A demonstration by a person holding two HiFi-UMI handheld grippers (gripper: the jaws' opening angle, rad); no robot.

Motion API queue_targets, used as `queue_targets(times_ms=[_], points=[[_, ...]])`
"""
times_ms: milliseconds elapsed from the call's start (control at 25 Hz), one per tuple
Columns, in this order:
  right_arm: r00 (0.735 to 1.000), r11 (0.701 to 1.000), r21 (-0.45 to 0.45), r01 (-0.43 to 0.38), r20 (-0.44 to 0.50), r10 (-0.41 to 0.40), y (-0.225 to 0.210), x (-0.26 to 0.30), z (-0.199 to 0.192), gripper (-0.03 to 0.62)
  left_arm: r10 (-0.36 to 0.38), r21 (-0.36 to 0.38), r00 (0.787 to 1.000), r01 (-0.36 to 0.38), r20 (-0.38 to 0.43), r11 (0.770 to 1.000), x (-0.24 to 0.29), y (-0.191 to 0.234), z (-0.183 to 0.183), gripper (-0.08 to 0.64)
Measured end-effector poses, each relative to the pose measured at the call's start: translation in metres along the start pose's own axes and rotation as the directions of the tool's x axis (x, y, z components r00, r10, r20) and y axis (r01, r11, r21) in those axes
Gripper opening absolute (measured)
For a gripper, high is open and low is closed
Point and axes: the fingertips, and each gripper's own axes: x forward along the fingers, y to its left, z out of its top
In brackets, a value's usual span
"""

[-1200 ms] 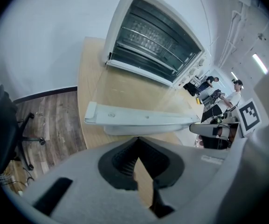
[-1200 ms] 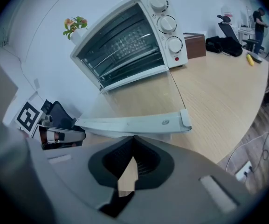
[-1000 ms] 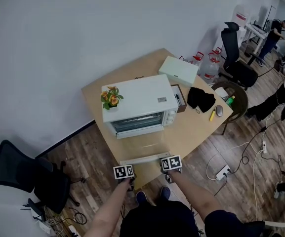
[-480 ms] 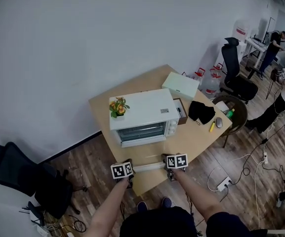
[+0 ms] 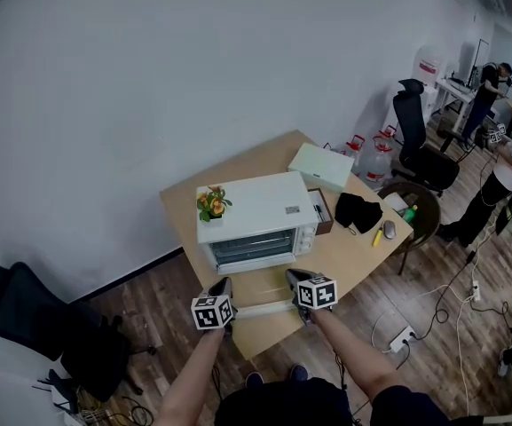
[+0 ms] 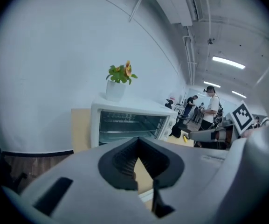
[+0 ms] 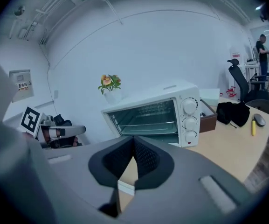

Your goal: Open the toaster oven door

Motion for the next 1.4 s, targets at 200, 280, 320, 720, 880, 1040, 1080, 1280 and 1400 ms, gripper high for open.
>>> queue_targets(times_ms=[200, 280, 320, 720, 880, 1040, 1080, 1280, 1400], points=[[0.993, 0.998, -0.062, 0.005, 0.115, 0.002, 0.013, -0.018, 0.042, 0.012, -0.027, 0.061, 0.989, 0.018, 0.148, 0.998, -0.017, -0.021, 0.047, -0.002], [0.987, 0.992, -0.119, 0.031, 0.158, -0.012, 0.02, -0.026, 0.059, 0.012, -0.03, 0.116, 0.981, 0.008, 0.193, 0.993, -0.025, -0.026, 0.062, -0.002], [0.984, 0.988, -0.151, 0.041, 0.178, -0.014, 0.024, -0.03, 0.066, 0.012, -0.032, 0.137, 0.976, 0.002, 0.215, 0.991, -0.028, -0.028, 0.068, -0.002], [0.957, 0.957, -0.269, 0.111, 0.288, -0.031, 0.035, -0.065, 0.084, 0.012, 0.032, 0.101, 0.955, -0.064, 0.294, 0.993, -0.059, -0.014, 0.073, -0.002], [0.948, 0.962, -0.248, 0.111, 0.316, -0.028, 0.032, -0.073, 0.087, 0.012, 0.024, 0.152, 0.947, -0.076, 0.321, 0.985, -0.071, -0.014, 0.077, -0.002], [0.939, 0.962, -0.233, 0.143, 0.34, -0.057, 0.027, -0.09, 0.083, 0.012, 0.013, 0.163, 0.937, -0.074, 0.349, 0.984, -0.086, -0.022, 0.078, -0.002], [0.937, 0.959, -0.241, 0.151, 0.344, -0.062, 0.028, -0.094, 0.083, 0.011, 0.014, 0.157, 0.937, -0.074, 0.349, 0.985, -0.09, -0.023, 0.077, -0.002], [0.93, 0.949, -0.269, 0.163, 0.362, -0.057, 0.037, -0.111, 0.077, 0.011, 0.037, 0.158, 0.931, -0.101, 0.362, 0.982, -0.11, -0.022, 0.067, -0.002], [0.937, 0.949, -0.267, 0.165, 0.343, -0.066, 0.03, -0.114, 0.067, 0.012, 0.023, 0.173, 0.925, -0.095, 0.379, 0.98, -0.116, -0.021, 0.067, -0.002]])
